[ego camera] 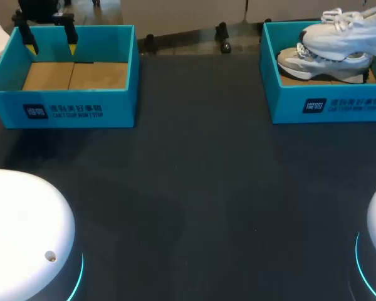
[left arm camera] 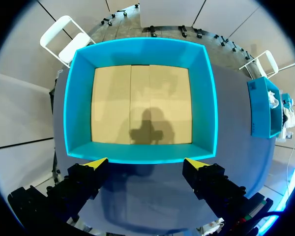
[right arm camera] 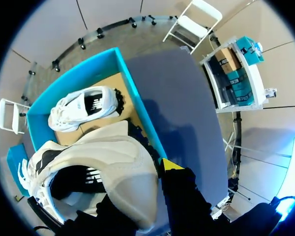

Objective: Take the shoe out of the shoebox, open the shoe tongue, remove and reinsert the insole, then place the shoe into the shoebox

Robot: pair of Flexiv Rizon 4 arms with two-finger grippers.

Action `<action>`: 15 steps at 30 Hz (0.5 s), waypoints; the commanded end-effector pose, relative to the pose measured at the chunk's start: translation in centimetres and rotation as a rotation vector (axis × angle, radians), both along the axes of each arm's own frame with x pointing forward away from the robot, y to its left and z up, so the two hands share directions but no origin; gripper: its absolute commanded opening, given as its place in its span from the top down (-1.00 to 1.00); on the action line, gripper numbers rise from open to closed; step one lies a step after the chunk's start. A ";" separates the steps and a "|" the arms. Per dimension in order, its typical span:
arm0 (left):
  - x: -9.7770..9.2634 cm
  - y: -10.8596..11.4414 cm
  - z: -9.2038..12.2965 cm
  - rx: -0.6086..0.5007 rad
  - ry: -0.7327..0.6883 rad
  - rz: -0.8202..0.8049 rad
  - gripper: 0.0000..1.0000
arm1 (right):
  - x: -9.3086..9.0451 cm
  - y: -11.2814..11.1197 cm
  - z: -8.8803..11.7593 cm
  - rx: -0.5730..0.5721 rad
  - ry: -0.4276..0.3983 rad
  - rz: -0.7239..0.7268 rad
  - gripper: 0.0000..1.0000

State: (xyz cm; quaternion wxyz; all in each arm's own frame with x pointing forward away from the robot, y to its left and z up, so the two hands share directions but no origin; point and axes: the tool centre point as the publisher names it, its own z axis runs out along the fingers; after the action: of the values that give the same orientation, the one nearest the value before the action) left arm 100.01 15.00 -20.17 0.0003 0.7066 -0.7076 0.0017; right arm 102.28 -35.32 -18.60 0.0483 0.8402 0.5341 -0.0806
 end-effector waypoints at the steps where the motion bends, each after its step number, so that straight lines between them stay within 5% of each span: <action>1: 0.0 0.0 0.1 0.001 0.001 0.000 -1.00 | -2.5 2.0 2.5 -0.024 -0.030 0.000 1.00; 15: 0.0 0.0 0.1 0.001 0.001 0.000 -1.00 | -10.5 10.9 4.2 -0.042 -0.088 -0.012 1.00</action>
State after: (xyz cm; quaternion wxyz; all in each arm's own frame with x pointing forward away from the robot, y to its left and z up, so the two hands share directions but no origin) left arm 100.01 15.00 -20.17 0.0003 0.7066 -0.7076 0.0017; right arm 95.71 -26.90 -14.90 0.0327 0.8480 0.5220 -0.0860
